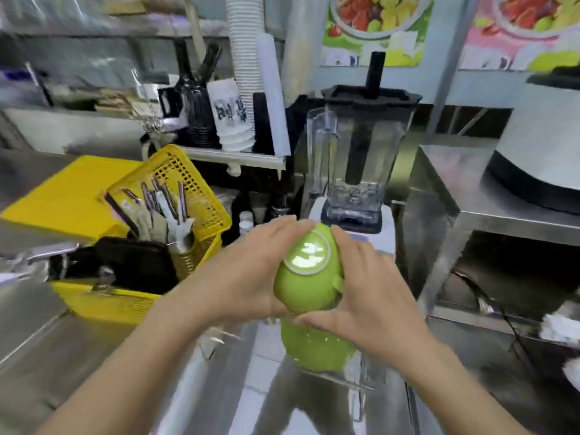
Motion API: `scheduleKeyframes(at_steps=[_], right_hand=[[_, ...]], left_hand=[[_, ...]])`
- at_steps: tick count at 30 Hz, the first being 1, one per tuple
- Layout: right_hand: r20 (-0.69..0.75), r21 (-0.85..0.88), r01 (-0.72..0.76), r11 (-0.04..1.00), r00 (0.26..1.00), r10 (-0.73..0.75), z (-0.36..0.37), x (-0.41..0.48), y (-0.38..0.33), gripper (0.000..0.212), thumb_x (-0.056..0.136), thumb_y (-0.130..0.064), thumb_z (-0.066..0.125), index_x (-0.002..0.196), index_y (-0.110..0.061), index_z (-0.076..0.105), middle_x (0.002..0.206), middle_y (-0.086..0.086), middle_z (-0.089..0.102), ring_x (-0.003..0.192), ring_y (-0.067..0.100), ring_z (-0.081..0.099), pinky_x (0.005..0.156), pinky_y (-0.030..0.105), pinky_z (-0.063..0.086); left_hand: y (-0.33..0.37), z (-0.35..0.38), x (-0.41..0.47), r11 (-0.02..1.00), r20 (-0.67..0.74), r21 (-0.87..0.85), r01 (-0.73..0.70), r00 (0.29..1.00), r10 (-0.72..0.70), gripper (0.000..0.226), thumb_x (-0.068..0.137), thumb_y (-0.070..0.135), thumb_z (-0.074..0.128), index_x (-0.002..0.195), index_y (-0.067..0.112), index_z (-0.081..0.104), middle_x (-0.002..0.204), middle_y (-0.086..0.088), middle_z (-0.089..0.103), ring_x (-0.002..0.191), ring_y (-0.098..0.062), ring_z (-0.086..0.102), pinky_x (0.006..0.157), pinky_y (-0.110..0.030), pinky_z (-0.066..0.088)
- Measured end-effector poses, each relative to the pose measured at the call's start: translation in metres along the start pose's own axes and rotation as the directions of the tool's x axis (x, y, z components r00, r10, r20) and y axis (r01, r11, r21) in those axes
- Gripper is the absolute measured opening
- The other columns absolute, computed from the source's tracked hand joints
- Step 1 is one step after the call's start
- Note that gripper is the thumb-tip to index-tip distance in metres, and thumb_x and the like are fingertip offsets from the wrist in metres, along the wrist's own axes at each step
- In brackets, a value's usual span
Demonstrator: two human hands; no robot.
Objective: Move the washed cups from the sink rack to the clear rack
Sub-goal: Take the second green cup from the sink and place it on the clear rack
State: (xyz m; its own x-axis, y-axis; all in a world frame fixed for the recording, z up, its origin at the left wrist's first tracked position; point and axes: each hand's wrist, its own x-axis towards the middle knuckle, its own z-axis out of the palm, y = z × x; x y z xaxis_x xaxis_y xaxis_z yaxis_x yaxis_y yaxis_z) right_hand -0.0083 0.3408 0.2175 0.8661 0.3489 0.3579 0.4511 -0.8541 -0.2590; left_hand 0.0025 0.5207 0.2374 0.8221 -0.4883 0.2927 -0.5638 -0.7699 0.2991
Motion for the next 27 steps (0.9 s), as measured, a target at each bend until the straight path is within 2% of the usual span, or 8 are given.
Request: scheduleKeyframes(at_steps=[2, 5, 8, 9, 13, 18, 23, 27], right_hand=[[0.019, 0.030, 0.002, 1.000, 1.000, -0.003, 0.016, 0.011, -0.020, 0.115, 0.053, -0.065, 0.070, 0.142, -0.019, 0.013, 0.121, 0.010, 0.049, 0.110, 0.033, 0.046, 0.091, 0.043, 0.037], [0.043, 0.064, -0.047, 0.997, 0.998, 0.044, 0.041, 0.020, -0.046, 0.112, 0.054, -0.065, 0.070, 0.141, -0.016, 0.018, 0.119, 0.012, 0.051, 0.108, 0.034, 0.047, 0.089, 0.043, 0.036], [0.046, 0.028, -0.078, 0.997, 0.996, 0.077, 0.069, 0.025, -0.057, 0.112, 0.048, -0.069, 0.068, 0.136, -0.012, 0.029, 0.110, 0.014, 0.058, 0.100, 0.036, 0.055, 0.082, 0.043, 0.043], [0.056, 0.025, -0.083, 0.996, 0.995, 0.082, 0.076, 0.027, -0.059, 0.112, 0.048, -0.071, 0.067, 0.135, -0.011, 0.029, 0.112, 0.015, 0.058, 0.101, 0.037, 0.055, 0.082, 0.043, 0.044], [0.205, 0.028, -0.149, 0.989, 0.969, 0.140, 0.091, 0.028, -0.065, 0.114, 0.053, -0.075, 0.061, 0.139, -0.015, 0.015, 0.130, 0.011, 0.047, 0.118, 0.034, 0.043, 0.096, 0.041, 0.034], [0.222, -0.064, -0.133, 0.989, 0.964, 0.144, 0.104, 0.030, -0.070, 0.116, 0.051, -0.082, 0.048, 0.137, -0.013, 0.016, 0.123, 0.009, 0.054, 0.113, 0.031, 0.049, 0.094, 0.039, 0.033], [0.201, -0.148, -0.102, 0.984, 0.971, 0.131, 0.118, 0.028, -0.070, 0.113, 0.051, -0.084, 0.051, 0.132, -0.007, 0.031, 0.108, 0.010, 0.065, 0.099, 0.030, 0.059, 0.085, 0.043, 0.038], [0.284, -0.156, -0.093, 0.983, 0.949, 0.134, 0.115, 0.029, -0.071, 0.114, 0.059, -0.081, 0.049, 0.138, -0.005, 0.017, 0.121, 0.014, 0.058, 0.111, 0.030, 0.052, 0.093, 0.043, 0.032]], left_hand=[[-0.018, -0.012, -0.011, 0.998, 0.074, 0.002, 0.061, 0.995, -0.061, 0.108, 0.054, 0.034, 0.085, 0.138, 0.030, 0.017, 0.142, 0.010, 0.028, 0.129, -0.006, 0.029, 0.106, -0.020, 0.027], [-0.048, -0.018, -0.020, 0.993, 0.199, -0.002, 0.121, 0.973, -0.118, 0.110, 0.054, 0.028, 0.086, 0.138, 0.028, 0.016, 0.140, 0.008, 0.030, 0.126, -0.006, 0.033, 0.102, -0.019, 0.032], [-0.071, -0.014, -0.025, 0.983, 0.296, -0.054, 0.175, 0.943, -0.151, 0.106, 0.053, 0.021, 0.087, 0.135, 0.028, 0.019, 0.128, 0.011, 0.036, 0.110, 0.004, 0.037, 0.086, -0.004, 0.034], [-0.077, -0.012, -0.026, 0.979, 0.321, -0.073, 0.192, 0.934, -0.159, 0.105, 0.052, 0.019, 0.087, 0.133, 0.029, 0.021, 0.127, 0.011, 0.038, 0.107, 0.004, 0.038, 0.085, -0.005, 0.036], [-0.097, 0.001, -0.030, 0.961, 0.397, -0.084, 0.264, 0.893, -0.211, 0.105, 0.049, 0.018, 0.088, 0.127, 0.039, 0.021, 0.123, 0.010, 0.043, 0.108, -0.008, 0.047, 0.090, -0.030, 0.045], [-0.113, 0.010, -0.030, 0.959, 0.445, -0.089, 0.268, 0.872, -0.202, 0.102, 0.052, 0.015, 0.086, 0.130, 0.034, 0.023, 0.120, 0.014, 0.040, 0.105, -0.004, 0.042, 0.077, -0.011, 0.038], [-0.123, 0.018, -0.031, 0.952, 0.506, -0.085, 0.293, 0.836, -0.212, 0.107, 0.048, 0.017, 0.089, 0.128, 0.038, 0.022, 0.127, 0.010, 0.042, 0.113, -0.010, 0.045, 0.093, -0.030, 0.045], [-0.125, 0.021, -0.032, 0.956, 0.517, -0.057, 0.287, 0.828, -0.218, 0.113, 0.049, 0.018, 0.089, 0.136, 0.035, 0.018, 0.139, 0.012, 0.032, 0.124, -0.009, 0.037, 0.101, -0.027, 0.037]])
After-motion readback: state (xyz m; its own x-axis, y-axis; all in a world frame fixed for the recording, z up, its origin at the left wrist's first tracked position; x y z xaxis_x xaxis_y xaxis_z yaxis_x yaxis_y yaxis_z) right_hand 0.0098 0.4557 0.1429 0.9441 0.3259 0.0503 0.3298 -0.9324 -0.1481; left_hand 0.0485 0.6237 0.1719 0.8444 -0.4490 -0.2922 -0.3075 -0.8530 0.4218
